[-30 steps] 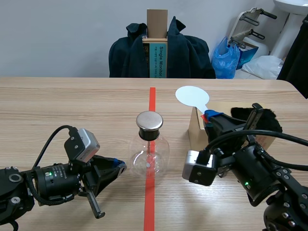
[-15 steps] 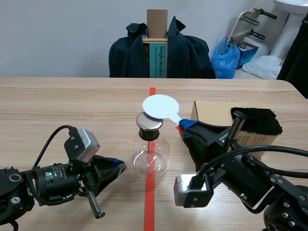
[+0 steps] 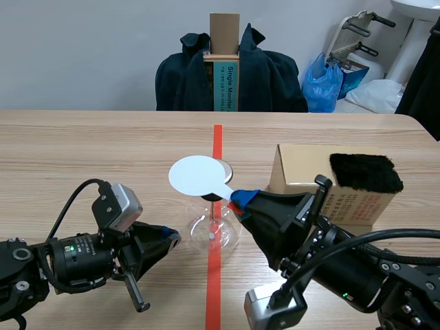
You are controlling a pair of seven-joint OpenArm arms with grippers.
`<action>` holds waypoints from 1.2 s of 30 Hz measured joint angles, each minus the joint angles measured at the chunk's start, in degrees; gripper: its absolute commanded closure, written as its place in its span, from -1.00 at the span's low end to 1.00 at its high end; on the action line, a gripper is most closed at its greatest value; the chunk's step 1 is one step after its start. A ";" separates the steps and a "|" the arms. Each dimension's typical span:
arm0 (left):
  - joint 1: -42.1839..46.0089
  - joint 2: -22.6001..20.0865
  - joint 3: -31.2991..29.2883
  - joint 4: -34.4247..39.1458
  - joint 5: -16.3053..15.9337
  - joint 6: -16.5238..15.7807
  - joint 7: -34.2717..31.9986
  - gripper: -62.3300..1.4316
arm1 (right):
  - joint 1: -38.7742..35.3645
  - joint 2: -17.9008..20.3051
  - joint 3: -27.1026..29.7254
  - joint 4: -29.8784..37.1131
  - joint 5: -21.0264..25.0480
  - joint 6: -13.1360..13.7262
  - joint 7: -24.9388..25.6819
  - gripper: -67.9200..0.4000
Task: Do the electroscope experiment.
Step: 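Move the plate toward and away from the electroscope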
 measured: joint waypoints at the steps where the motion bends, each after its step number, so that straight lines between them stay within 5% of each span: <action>1: 0.00 0.00 0.00 0.00 0.00 0.00 0.00 0.90 | 0.00 0.00 0.00 0.00 0.00 0.00 0.00 0.96; 17: 0.00 0.00 0.00 0.00 0.00 0.00 0.00 0.90 | 0.00 0.00 0.00 0.00 0.02 0.00 -1.07 0.96; 36: 0.00 0.00 0.00 0.00 0.00 0.00 0.00 0.90 | -2.91 0.00 1.73 4.42 0.52 0.44 -18.36 0.96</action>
